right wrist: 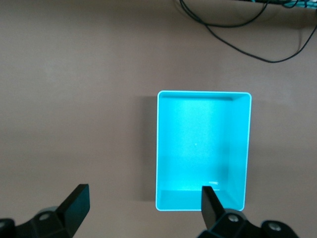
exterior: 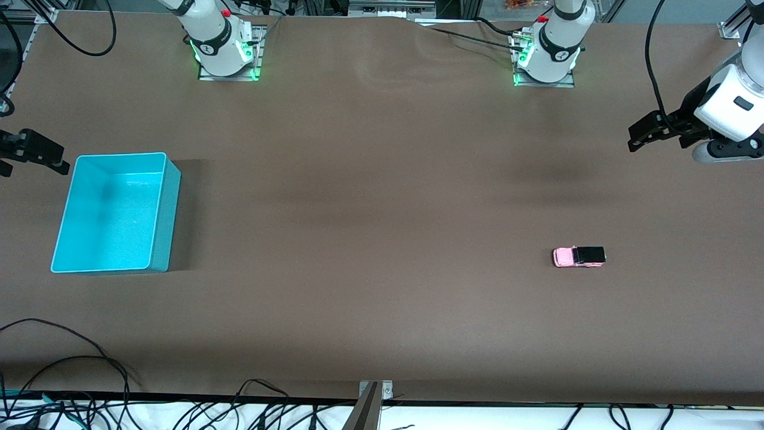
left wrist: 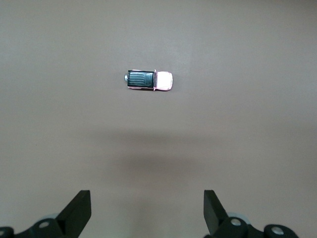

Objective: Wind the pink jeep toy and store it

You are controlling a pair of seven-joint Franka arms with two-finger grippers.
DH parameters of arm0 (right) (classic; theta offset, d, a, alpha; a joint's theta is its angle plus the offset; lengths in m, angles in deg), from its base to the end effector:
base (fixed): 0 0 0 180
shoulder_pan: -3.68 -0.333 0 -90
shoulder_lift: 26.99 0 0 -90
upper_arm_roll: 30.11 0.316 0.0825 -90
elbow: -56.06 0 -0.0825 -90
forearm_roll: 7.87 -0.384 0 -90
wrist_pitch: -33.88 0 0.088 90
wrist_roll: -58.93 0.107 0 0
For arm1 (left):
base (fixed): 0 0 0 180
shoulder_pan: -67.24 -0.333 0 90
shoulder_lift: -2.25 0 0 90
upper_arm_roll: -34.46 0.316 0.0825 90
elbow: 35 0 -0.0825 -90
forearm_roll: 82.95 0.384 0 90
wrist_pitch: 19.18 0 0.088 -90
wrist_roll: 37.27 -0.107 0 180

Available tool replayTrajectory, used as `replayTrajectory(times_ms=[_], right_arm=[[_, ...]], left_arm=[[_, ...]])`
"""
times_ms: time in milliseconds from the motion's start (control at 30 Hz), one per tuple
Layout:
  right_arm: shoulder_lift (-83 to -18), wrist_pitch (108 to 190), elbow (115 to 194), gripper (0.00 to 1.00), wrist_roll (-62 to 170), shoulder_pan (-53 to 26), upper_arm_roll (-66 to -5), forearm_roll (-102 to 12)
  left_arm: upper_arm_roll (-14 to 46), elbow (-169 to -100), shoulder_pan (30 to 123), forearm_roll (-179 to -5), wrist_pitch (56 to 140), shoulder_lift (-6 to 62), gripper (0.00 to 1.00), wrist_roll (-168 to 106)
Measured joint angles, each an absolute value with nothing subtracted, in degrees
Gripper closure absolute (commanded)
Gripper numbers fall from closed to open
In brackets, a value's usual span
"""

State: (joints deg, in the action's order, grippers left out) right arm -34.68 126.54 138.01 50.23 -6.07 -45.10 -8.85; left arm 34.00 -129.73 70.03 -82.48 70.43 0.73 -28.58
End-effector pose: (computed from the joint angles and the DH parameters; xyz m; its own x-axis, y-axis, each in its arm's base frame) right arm 0.5984 -0.0418 0.6203 0.9965 0.0639 0.0539 0.0626 -0.9977 0.0260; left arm 0.5424 -0.0300 0.5996 0.9936 0.0950 -0.0608 0.0941 -0.9954 -0.0178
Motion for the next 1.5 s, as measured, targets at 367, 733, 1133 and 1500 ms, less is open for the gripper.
replayTrajectory(times_ms=[367,733,1133,1500], right_arm=[[-34.6,125.3,137.7,0.00,50.4,-6.1,-45.1,-8.8],[-34.6,122.4,137.7,0.00,50.6,-6.1,-45.2,-8.8],[-34.6,121.8,137.7,0.00,51.0,-6.0,-45.2,-8.8],[-34.7,121.7,137.7,0.00,51.0,-6.1,-45.1,-8.8]], left_arm=[[34.0,-129.5,70.0,-82.5,70.4,0.7,0.00,-28.6],[34.4,-128.1,68.7,-82.4,69.6,0.7,0.00,-28.5],[34.3,-127.6,68.7,-82.4,69.3,0.8,0.00,-28.5],[34.2,-127.5,68.7,-82.4,69.3,1.0,0.00,-28.5]])
